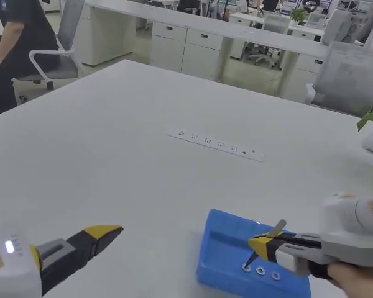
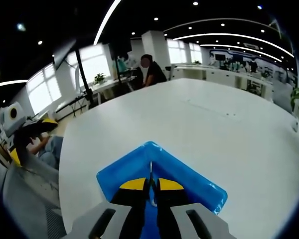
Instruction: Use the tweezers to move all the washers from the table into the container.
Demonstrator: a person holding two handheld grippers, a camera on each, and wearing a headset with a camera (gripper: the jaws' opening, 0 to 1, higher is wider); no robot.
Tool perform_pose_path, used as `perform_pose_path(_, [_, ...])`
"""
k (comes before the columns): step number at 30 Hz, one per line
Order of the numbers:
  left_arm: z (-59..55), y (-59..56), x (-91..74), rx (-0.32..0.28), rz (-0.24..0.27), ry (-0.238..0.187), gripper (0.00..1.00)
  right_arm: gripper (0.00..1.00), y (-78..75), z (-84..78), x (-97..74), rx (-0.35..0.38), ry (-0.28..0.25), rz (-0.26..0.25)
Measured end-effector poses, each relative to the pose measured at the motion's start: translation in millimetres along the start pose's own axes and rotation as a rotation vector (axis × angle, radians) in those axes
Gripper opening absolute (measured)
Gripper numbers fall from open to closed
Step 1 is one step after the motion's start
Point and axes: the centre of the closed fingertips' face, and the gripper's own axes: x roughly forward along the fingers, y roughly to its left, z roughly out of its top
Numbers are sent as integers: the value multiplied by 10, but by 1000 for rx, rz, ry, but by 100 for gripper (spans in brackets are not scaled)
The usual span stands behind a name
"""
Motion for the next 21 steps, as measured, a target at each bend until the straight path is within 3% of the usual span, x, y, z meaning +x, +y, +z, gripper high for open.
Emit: perform_pose_path(21, [-32,24,0,23,8,20,76,4,261,281,-294,-8,-111,19])
